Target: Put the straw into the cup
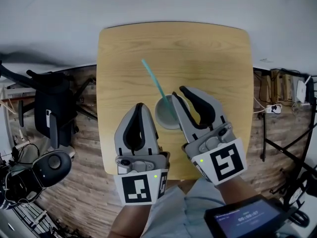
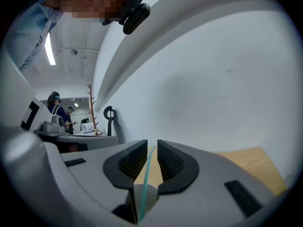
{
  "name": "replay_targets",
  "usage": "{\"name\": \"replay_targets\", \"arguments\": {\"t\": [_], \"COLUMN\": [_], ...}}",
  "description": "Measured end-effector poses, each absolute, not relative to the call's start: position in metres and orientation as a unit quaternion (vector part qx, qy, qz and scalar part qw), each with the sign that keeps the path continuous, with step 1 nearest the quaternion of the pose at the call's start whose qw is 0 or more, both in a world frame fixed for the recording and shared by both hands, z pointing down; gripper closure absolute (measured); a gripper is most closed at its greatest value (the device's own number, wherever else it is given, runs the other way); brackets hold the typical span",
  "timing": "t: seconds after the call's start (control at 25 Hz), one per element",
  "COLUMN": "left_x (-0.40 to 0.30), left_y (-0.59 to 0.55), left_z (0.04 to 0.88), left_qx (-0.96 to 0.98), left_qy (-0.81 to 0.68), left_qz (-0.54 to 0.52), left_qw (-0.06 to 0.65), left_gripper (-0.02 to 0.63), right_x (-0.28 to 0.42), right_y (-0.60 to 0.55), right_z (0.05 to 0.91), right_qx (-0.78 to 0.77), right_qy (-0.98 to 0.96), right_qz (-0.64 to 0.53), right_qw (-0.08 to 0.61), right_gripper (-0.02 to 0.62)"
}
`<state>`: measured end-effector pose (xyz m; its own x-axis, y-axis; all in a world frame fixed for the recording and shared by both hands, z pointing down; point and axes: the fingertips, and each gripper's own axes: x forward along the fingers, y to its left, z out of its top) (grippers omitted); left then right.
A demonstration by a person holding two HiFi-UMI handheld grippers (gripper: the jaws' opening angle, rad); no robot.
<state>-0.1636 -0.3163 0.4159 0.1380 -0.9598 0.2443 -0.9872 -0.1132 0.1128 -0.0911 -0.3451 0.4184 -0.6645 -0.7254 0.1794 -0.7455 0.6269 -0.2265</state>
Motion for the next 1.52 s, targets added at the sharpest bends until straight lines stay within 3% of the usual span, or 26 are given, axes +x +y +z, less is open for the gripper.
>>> {"name": "replay_targets", "arguments": {"t": [0.52, 0.84, 1.52], "left_x": [-0.154, -0.150, -0.142], "left_y": [-0.274, -0.230, -0.176], "left_z": [0.306, 0.246, 0.189], "left_qx": [0.770, 0.784, 0.807], "left_qy": [-0.637, -0.619, -0.581], "left_qz": [-0.007, -0.038, -0.075], "left_qw": [0.034, -0.011, -0.075], "left_gripper": [0.607, 0.607, 0.607], "right_x": [-0.089, -0.085, -0.082], "right_y": [-0.293, -0.243, -0.187], "right_z": [0.307, 0.240, 0.185], "right_qx": [0.429, 0.441, 0.461], "right_qy": [-0.902, -0.897, -0.882], "right_qz": [0.034, -0.014, -0.069], "right_qw": [-0.001, -0.034, -0.068], "right_gripper": [0.591, 0.595, 0.597]}}
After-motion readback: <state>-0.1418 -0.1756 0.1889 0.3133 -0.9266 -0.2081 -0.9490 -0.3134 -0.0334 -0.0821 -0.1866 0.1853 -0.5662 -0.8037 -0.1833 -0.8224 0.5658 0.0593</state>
